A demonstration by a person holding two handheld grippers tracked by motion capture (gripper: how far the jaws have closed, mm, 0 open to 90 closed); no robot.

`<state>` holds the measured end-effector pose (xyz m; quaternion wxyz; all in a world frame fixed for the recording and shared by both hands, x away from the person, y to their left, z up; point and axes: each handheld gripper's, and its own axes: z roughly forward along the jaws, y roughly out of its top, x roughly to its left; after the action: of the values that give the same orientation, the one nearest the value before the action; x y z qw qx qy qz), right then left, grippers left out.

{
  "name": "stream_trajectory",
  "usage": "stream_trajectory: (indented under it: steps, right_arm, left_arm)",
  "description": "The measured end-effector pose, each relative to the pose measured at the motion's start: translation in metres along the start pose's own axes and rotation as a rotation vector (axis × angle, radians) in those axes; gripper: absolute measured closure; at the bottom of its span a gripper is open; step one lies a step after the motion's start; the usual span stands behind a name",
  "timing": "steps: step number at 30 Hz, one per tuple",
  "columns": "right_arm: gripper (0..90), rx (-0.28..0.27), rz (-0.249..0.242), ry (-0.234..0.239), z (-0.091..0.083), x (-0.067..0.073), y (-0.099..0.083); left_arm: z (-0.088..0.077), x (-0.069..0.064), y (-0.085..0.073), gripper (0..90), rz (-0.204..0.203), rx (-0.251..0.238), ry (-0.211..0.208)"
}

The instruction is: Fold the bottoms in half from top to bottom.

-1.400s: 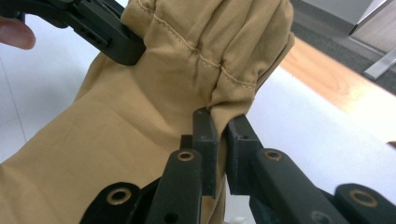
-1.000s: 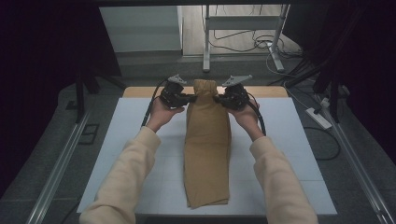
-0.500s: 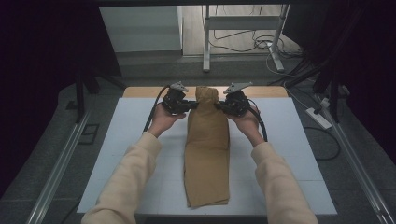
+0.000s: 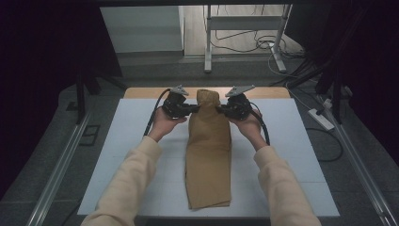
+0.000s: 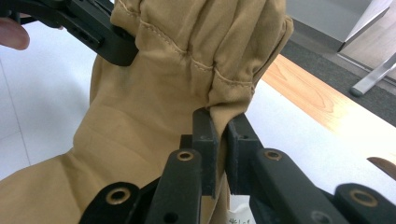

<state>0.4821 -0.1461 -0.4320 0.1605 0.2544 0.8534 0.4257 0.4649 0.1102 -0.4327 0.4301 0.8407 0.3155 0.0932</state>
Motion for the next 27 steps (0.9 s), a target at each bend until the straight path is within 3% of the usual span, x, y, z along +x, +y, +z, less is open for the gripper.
stream_trajectory:
  steps: [13,27]
  right_arm:
    - [83.7,0.015,-0.005,0.023,-0.003,0.004,-0.003]
    - [83.7,0.028,-0.004,0.079,-0.009,0.009,-0.013]
  left_arm:
    - [-0.001,-0.004,-0.006,86.6,0.004,0.013,-0.01]
    - [-0.004,-0.015,-0.014,86.6,0.031,0.019,-0.039]
